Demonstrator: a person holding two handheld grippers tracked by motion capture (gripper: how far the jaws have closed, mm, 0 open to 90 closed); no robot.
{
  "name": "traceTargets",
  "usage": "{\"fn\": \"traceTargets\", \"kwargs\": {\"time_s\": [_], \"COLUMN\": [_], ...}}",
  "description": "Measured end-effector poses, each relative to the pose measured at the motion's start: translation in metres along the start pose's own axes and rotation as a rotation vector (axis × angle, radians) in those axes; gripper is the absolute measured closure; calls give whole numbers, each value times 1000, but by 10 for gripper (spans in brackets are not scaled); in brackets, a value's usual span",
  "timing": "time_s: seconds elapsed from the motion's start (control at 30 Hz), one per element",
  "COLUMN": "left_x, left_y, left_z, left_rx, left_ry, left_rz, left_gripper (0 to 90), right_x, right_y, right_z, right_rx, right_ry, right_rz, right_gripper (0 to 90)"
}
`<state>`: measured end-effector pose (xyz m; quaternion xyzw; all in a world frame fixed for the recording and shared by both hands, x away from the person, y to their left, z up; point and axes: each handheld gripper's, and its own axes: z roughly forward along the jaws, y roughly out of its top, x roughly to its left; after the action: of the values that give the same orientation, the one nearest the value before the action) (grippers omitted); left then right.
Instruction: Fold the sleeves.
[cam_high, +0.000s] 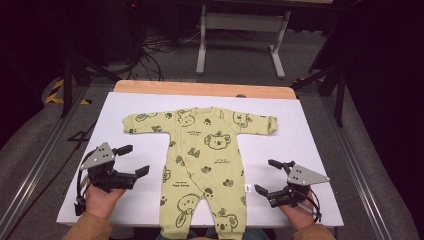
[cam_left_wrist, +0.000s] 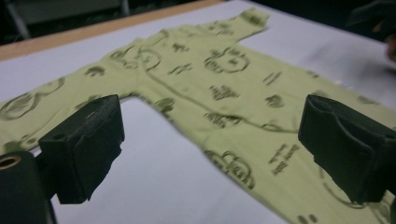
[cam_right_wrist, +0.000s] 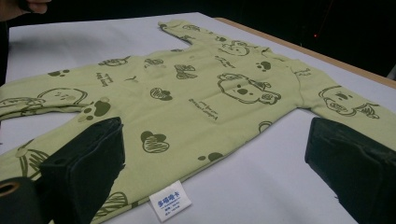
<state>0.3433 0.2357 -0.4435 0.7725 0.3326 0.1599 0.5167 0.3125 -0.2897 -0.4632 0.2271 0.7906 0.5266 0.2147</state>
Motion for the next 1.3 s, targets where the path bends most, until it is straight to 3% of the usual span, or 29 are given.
{"fn": "traceTargets", "kwargs": {"time_s": [0.07, 0.17, 0.4, 0.43, 0.63, 0.9, 1.1, 1.3], "left_x": [6, 16, 29, 32, 47, 62, 75, 91], "left_y": [4, 8, 18, 20, 24, 33, 38, 42], "left_z": [3, 6, 10, 11, 13, 21, 24, 30], "left_rx": [27, 32, 95, 104, 84, 121, 135, 183], "left_ry": [26, 15, 32, 65, 106, 116, 95, 120], "left_rz": [-11, -22, 13, 19, -24, -11, -51, -70], "left_gripper": [83, 84, 88, 86, 73, 44, 13, 46], "right_x": [0, 0, 0, 0, 0, -1, -1, -1], "right_y": [0, 0, 0, 0, 0, 0, 0, 0], "right_z": [1, 1, 1, 2, 3, 2, 1, 2], "right_rx": [0, 2, 5, 8, 8, 2, 0, 3], "right_ry": [5, 7, 15, 16, 21, 23, 24, 28], "right_rz": [2, 1, 4, 4, 4, 9, 10, 14], "right_gripper": [57, 60, 60, 62, 67, 67, 67, 67]}}
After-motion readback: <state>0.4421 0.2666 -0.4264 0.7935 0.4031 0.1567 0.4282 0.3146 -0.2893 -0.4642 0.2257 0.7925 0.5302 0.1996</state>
